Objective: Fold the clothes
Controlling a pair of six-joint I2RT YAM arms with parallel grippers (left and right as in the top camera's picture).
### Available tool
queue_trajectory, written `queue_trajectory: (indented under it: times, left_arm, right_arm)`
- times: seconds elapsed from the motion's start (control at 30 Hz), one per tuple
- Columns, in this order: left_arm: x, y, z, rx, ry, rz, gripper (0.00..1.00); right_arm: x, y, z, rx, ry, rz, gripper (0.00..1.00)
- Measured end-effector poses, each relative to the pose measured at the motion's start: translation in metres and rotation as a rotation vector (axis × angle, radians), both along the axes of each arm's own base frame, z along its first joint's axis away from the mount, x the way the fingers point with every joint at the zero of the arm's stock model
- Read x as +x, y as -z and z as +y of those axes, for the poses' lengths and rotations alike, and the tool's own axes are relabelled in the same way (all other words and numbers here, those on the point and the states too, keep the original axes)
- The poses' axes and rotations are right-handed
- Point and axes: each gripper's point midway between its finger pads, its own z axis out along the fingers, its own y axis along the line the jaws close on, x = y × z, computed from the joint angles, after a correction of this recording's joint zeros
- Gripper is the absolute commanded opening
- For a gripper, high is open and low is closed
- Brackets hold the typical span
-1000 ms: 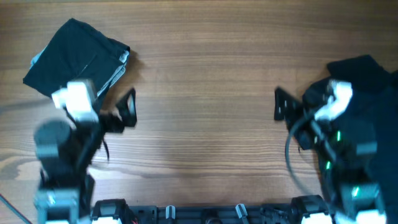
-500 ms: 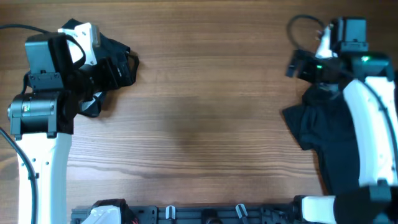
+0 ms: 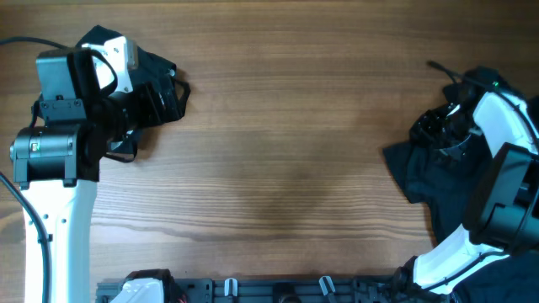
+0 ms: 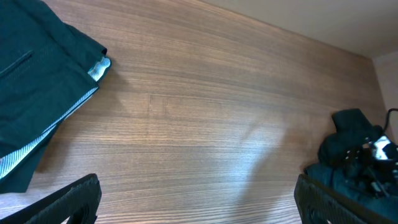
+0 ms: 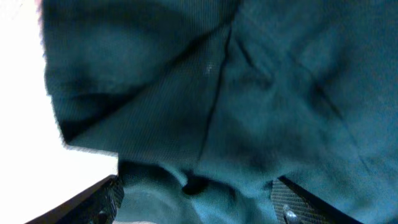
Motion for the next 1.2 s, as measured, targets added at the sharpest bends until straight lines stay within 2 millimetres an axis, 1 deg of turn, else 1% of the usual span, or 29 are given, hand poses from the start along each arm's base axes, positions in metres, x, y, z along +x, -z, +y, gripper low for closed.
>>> queue_trajectory:
  times: [0.03,0.07,0.13,0.2,0.27,0.3,0.33,0.37,0.4,0.47,0.53,0.6,0.63,0.67,0.7,0.8,0.87,0.9,1.0,1.03,1.07,1.1,1.13,1.17,1.2]
  left_arm:
    - [0.000,0.000,0.000,0.000,0.000,0.000,1.00]
    - [0.000,0.000,0.000,0.000,0.000,0.000,1.00]
    - [0.000,0.000,0.000,0.000,0.000,0.000,1.00]
    - [0.000,0.000,0.000,0.000,0.000,0.000,1.00]
    - [0.000,0.000,0.000,0.000,0.000,0.000,1.00]
    - [0.000,0.000,0.000,0.000,0.000,0.000,1.00]
    - [0.000,0.000,0.000,0.000,0.000,0.000,1.00]
    - [0.000,0.000,0.000,0.000,0.000,0.000,1.00]
    - [0.000,0.000,0.000,0.000,0.000,0.000,1.00]
    - [0.000,0.000,0.000,0.000,0.000,0.000,1.00]
    - [0.000,0.000,0.000,0.000,0.000,0.000,1.00]
    - [0.000,0.000,0.000,0.000,0.000,0.000,1.00]
    - [0.000,0.000,0.000,0.000,0.000,0.000,1.00]
    - [0.000,0.000,0.000,0.000,0.000,0.000,1.00]
    - [0.000,0.000,0.000,0.000,0.000,0.000,1.00]
    - [0.000,0.000,0.000,0.000,0.000,0.000,1.00]
    - [0.000,0.000,0.000,0.000,0.000,-0.002,1.00]
    - [0.001,-0.001,0.000,0.000,0.000,-0.005,1.00]
    - [0.002,-0.002,0.000,0.001,0.000,-0.013,1.00]
    - [0.003,-0.003,0.000,0.001,0.000,-0.016,1.00]
    - [0.003,-0.003,0.000,0.001,0.000,-0.016,1.00]
    - [0.003,-0.003,0.000,0.001,0.000,-0.016,1.00]
    - [0.003,-0.003,0.000,0.001,0.000,-0.016,1.00]
    - [0.003,-0.003,0.000,0.001,0.000,-0.016,1.00]
    - [0.003,-0.003,0.000,0.001,0.000,-0.016,1.00]
  right_arm:
    - [-0.003,0.007,0.001,-0.001,0.016,0.000,0.58]
    - [-0.004,0.011,0.001,-0.001,0.026,0.001,0.42]
    - [-0.005,0.013,0.002,-0.001,0.041,0.002,0.20]
    - [-0.005,0.013,0.001,-0.002,0.043,0.000,0.13]
    - [-0.007,0.013,0.002,0.000,0.034,0.008,0.14]
    - [-0.009,0.011,0.003,0.002,0.029,0.016,0.23]
    - [-0.013,0.005,0.003,-0.001,0.017,0.020,0.30]
    - [-0.013,0.000,0.002,-0.009,0.006,0.010,0.24]
    - [-0.013,-0.010,0.001,-0.021,0.002,-0.011,0.17]
    - [-0.011,-0.028,0.000,-0.040,-0.007,-0.055,0.04]
    - [-0.008,-0.043,-0.001,-0.054,-0.011,-0.093,0.04]
    - [-0.007,-0.044,-0.001,-0.056,-0.011,-0.098,0.04]
    - [-0.007,-0.044,-0.002,-0.057,-0.011,-0.100,0.09]
    - [-0.005,-0.045,-0.002,-0.059,-0.011,-0.106,0.37]
    - [-0.004,-0.045,-0.002,-0.060,-0.012,-0.110,0.49]
    - [-0.005,-0.043,-0.002,-0.059,-0.013,-0.108,0.54]
    - [-0.005,-0.037,-0.001,-0.061,-0.017,-0.115,0.55]
    - [-0.007,-0.030,0.001,-0.060,-0.019,-0.114,0.55]
    - [-0.018,-0.015,0.006,-0.047,-0.017,-0.089,0.55]
    - [-0.018,-0.013,0.007,-0.041,-0.014,-0.094,0.54]
    - [-0.016,-0.012,0.006,-0.043,-0.010,-0.104,0.50]
    - [-0.013,-0.010,0.006,-0.045,-0.005,-0.120,0.40]
    - [-0.011,-0.008,0.006,-0.044,0.007,-0.131,0.25]
    - [-0.011,-0.007,0.006,-0.044,0.017,-0.134,0.12]
    - [-0.012,-0.006,0.006,-0.043,0.023,-0.131,0.04]
